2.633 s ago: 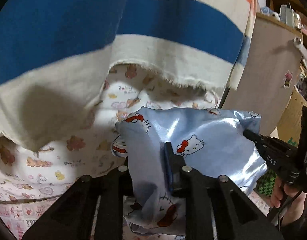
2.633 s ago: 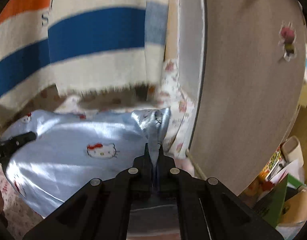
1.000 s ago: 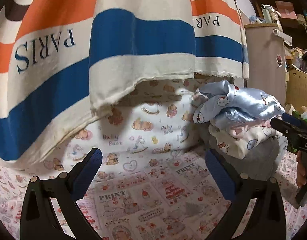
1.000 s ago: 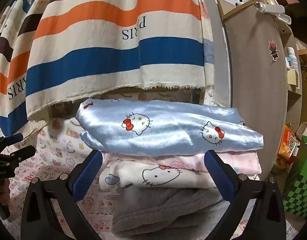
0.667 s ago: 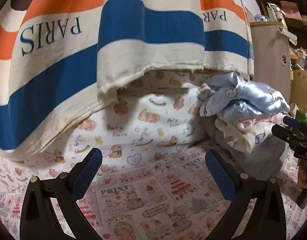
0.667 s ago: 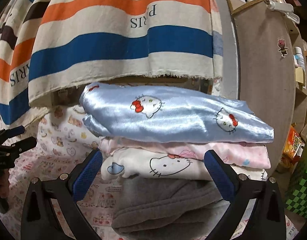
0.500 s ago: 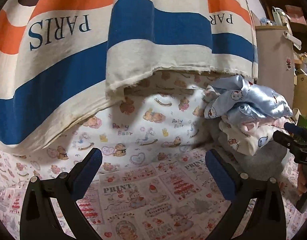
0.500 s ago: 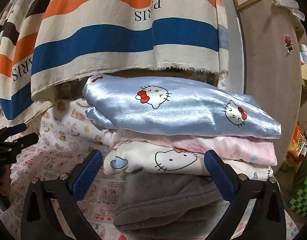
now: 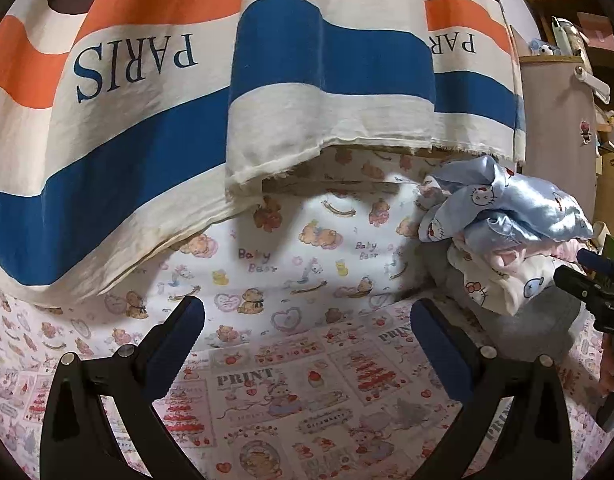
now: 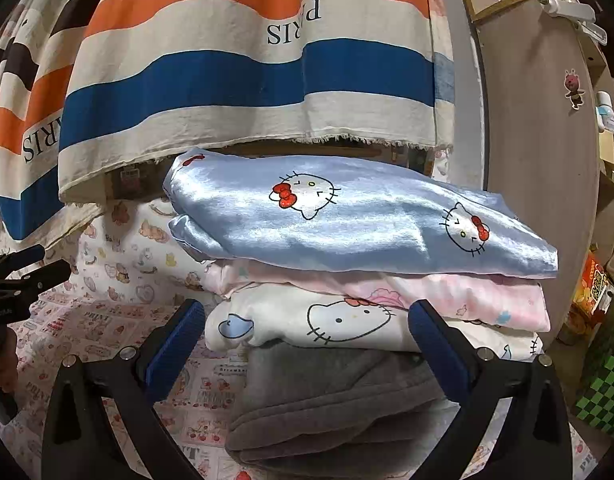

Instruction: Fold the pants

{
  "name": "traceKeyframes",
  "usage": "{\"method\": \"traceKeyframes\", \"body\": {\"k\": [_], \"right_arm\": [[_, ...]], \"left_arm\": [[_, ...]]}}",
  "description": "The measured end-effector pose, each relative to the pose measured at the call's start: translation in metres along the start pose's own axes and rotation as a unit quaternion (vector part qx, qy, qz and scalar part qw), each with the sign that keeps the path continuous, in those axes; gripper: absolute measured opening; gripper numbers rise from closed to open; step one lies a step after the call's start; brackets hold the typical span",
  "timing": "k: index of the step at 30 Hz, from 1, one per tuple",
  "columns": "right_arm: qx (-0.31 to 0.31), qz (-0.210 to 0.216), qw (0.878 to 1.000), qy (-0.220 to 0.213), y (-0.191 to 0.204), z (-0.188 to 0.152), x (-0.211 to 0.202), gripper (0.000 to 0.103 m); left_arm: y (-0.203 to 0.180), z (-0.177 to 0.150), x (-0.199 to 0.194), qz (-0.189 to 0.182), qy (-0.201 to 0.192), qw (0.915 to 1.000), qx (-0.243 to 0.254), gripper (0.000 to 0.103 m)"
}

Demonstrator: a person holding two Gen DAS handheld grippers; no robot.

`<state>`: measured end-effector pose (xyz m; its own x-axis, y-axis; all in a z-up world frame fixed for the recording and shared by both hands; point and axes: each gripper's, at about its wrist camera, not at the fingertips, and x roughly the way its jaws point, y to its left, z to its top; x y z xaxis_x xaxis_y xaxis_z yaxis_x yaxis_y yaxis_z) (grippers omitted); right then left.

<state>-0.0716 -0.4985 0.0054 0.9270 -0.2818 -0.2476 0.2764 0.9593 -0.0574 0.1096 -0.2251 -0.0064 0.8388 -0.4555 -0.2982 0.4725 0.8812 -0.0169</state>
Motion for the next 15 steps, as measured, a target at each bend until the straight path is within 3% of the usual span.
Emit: {"method": "traceKeyframes", "body": {"k": [15], "right_arm": [[0.0, 0.002, 1.0, 0.008, -0.0019, -0.0004, 0.0055, 0.102]], "left_arm": [[-0.002, 0.0, 0.002, 0.006, 0.002, 1.0, 0.005, 0.102]]}}
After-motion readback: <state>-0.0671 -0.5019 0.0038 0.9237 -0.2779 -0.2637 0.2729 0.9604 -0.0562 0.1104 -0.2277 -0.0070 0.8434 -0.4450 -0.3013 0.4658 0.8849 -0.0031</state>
